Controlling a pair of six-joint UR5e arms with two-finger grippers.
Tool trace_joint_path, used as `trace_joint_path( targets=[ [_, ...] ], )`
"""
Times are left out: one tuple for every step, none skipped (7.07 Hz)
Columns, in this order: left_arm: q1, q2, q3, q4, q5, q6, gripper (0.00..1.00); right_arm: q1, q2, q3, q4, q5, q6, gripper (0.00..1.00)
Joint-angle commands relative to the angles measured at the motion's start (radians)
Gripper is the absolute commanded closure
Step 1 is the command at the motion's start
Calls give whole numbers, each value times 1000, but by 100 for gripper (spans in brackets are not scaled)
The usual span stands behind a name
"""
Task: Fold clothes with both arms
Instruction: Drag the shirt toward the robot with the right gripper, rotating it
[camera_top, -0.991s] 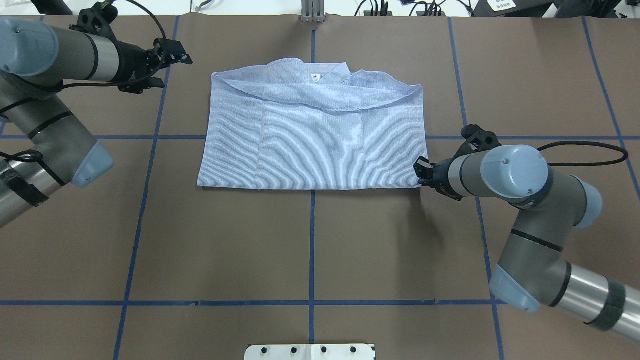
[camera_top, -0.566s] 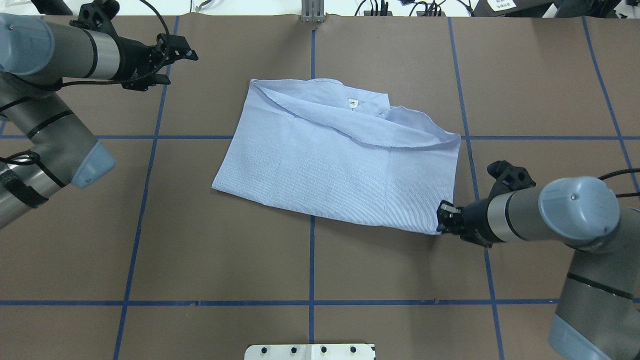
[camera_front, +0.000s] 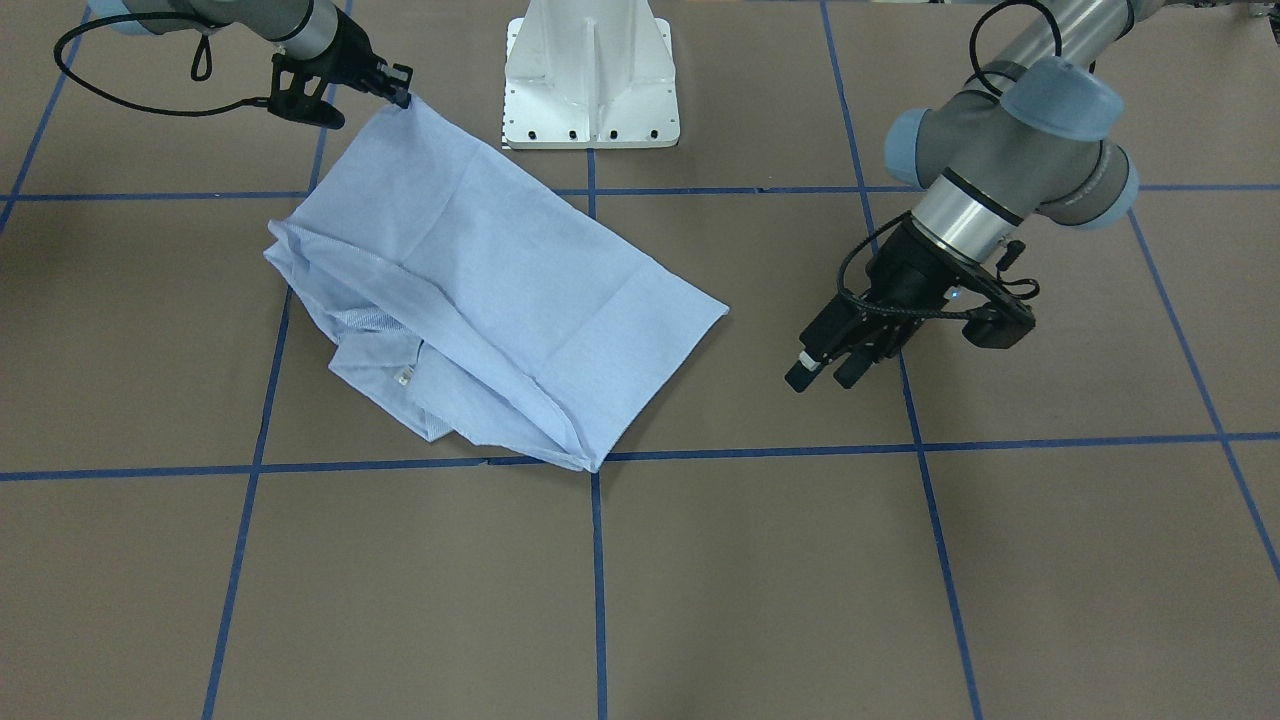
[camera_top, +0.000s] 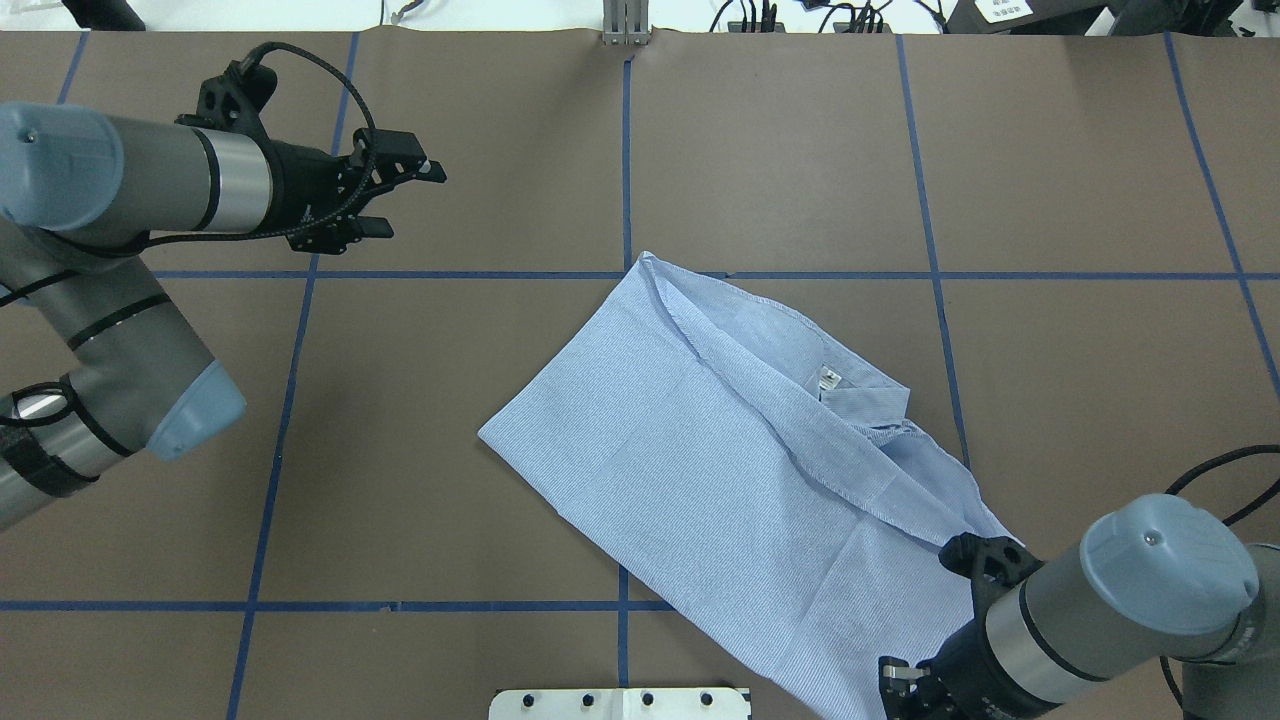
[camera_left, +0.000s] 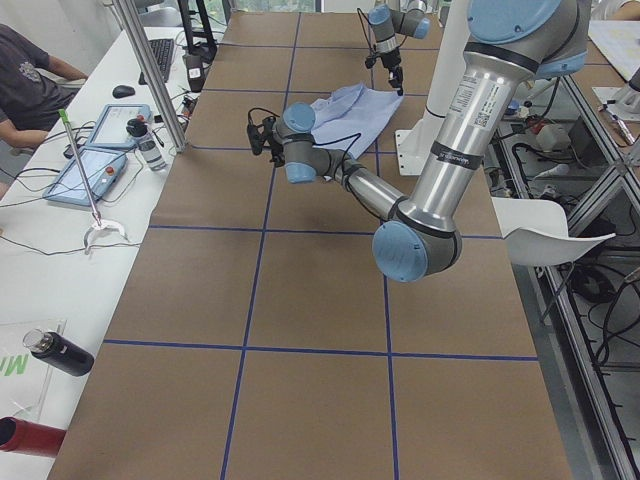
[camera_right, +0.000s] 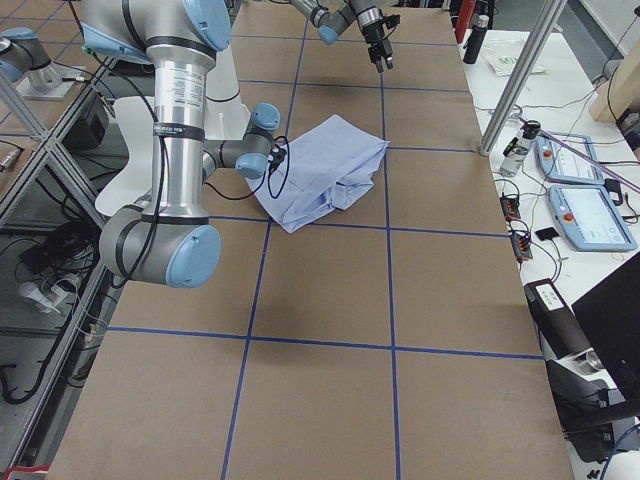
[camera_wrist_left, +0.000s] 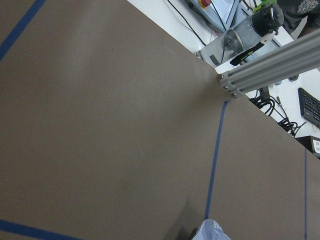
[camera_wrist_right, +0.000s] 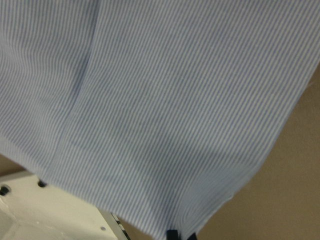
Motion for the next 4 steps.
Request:
trace_joint_path(
  targets=[
    [81,40,-52,46,9,-17,1,47,-5,40,0,20,-1,0],
    [133,39,-131,235,18,-18,1,120,-2,45,0,21,-1,0],
    [223,37,-173,367,108,-20,3,189,9,49,0,21,-1,0],
    [294,37,-157,373,208,-12,7,231,19,24,0,10,-3,0]
  ],
)
